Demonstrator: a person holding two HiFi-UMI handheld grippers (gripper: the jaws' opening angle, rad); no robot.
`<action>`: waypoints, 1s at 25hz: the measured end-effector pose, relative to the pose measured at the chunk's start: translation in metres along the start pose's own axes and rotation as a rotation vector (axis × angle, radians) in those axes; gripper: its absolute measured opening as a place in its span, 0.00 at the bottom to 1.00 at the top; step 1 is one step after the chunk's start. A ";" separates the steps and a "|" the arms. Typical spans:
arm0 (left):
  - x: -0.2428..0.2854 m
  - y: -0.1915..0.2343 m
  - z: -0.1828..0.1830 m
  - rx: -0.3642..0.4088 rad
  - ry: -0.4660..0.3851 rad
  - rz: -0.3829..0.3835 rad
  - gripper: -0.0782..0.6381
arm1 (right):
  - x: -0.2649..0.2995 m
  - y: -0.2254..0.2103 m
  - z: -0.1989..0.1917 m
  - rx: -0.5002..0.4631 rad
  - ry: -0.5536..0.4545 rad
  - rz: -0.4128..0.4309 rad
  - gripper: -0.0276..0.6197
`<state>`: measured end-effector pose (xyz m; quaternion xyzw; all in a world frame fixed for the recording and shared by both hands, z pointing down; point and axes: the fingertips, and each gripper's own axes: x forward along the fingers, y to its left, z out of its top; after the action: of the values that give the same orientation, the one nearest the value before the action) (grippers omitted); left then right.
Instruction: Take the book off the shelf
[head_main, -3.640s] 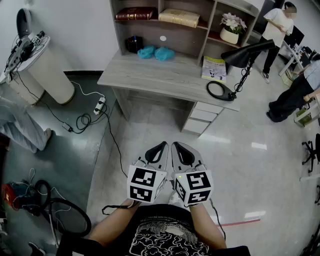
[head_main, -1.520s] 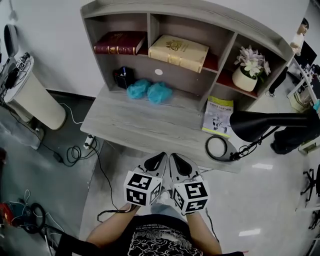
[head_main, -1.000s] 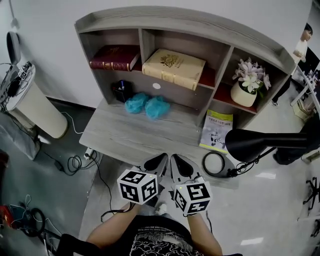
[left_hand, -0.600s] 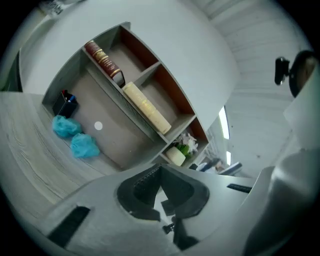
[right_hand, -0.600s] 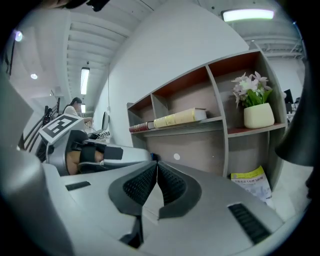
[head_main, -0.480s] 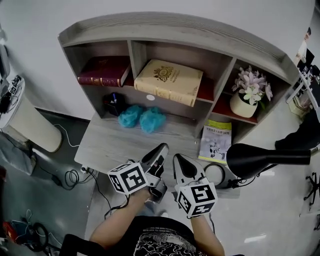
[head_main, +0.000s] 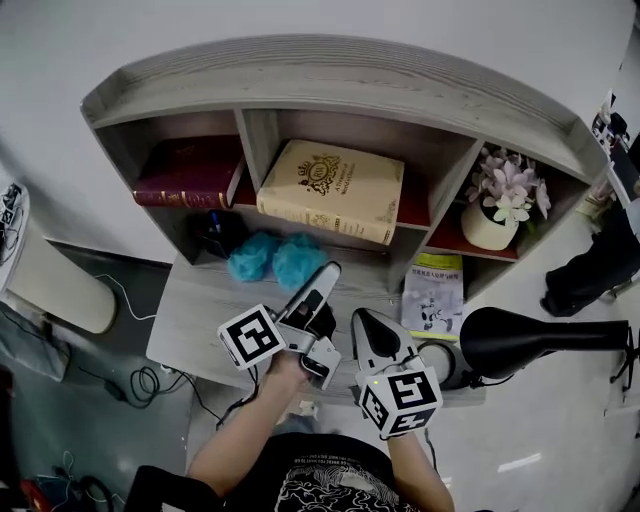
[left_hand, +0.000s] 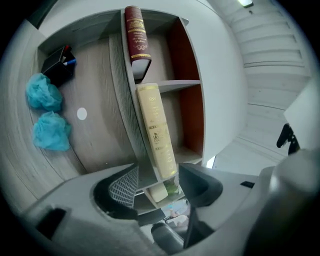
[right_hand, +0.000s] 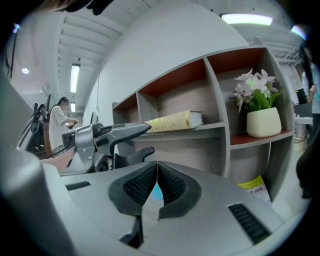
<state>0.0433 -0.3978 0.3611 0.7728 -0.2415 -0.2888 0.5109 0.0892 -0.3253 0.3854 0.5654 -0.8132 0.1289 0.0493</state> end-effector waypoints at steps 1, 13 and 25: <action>0.005 0.000 0.005 -0.009 -0.006 -0.005 0.45 | 0.002 -0.002 0.000 0.002 0.001 -0.008 0.07; 0.061 0.001 0.043 -0.119 -0.071 0.004 0.58 | 0.025 -0.020 0.002 0.005 0.023 -0.041 0.07; 0.075 0.003 0.052 -0.208 -0.078 0.105 0.42 | 0.037 -0.023 -0.006 0.006 0.046 -0.024 0.07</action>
<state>0.0604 -0.4829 0.3332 0.6900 -0.2699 -0.3153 0.5930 0.0972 -0.3645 0.4031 0.5723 -0.8045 0.1436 0.0679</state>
